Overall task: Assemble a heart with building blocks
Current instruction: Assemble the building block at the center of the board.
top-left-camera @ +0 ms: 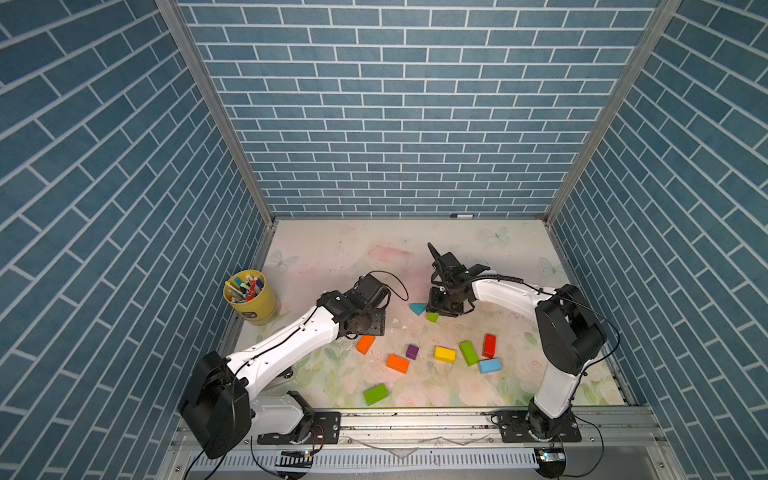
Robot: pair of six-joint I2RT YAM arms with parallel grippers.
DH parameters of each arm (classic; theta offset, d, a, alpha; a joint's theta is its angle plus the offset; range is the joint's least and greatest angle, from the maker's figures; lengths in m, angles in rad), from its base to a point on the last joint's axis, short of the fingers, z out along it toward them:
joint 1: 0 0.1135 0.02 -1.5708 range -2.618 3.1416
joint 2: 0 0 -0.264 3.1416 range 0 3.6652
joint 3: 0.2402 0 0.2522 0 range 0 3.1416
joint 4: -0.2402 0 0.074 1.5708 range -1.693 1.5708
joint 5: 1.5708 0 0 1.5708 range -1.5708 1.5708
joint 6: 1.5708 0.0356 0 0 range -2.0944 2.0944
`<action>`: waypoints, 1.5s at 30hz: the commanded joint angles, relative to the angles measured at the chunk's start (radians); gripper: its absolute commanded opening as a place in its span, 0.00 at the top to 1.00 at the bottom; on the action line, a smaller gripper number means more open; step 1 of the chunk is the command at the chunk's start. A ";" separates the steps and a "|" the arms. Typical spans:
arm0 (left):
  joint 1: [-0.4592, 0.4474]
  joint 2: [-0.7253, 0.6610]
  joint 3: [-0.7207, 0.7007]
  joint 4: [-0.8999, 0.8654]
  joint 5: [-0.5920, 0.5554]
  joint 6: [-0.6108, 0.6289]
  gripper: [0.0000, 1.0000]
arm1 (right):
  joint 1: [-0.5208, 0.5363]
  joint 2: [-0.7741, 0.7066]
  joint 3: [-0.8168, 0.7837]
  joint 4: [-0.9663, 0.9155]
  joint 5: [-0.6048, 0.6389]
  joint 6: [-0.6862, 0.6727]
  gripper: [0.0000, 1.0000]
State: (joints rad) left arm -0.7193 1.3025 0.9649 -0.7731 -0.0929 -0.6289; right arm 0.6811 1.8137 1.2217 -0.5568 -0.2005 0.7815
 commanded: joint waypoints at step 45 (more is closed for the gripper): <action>0.003 0.033 0.003 -0.006 -0.027 0.022 0.32 | 0.052 0.093 0.102 -0.141 0.081 -0.077 0.70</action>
State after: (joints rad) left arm -0.7193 1.3258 0.9649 -0.7723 -0.1043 -0.6163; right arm 0.7284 1.8870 1.2999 -0.6659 -0.1352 0.7227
